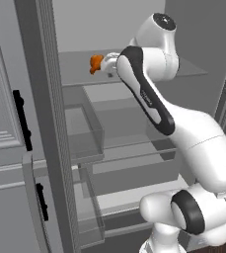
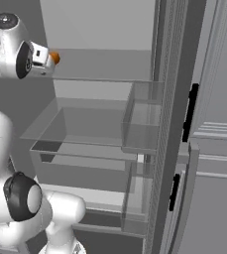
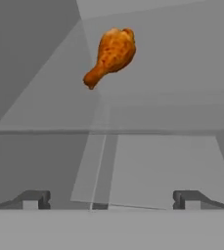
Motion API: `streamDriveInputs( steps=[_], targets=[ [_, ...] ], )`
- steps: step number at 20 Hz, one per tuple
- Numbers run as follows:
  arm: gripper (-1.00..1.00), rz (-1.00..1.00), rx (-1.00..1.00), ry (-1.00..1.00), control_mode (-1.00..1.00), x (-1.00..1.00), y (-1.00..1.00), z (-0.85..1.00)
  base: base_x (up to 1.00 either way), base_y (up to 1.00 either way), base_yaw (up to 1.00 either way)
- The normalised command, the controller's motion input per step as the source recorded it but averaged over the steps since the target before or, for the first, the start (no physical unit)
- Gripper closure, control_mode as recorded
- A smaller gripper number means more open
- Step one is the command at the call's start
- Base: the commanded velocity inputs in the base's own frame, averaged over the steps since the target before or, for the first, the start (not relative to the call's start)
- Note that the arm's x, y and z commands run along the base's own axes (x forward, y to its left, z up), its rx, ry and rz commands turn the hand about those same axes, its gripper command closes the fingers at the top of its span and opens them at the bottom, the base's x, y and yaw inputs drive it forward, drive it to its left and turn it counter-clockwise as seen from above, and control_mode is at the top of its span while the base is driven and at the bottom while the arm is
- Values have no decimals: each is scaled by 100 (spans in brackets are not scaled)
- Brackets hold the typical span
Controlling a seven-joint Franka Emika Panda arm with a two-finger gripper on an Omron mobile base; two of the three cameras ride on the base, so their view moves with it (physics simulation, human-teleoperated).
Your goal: Place one carrot and one chicken drumstick in each tupperware on the nearby counter, to pack two identical lunches.
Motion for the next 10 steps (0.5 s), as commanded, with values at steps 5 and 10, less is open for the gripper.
streamDriveInputs(
  steps=[5,10],
  targets=[
    [-100,0,-5,1,-100,95,29,1,0,0,0],
    [-100,-2,-4,0,-100,56,48,0,0,0,0]
  ],
)
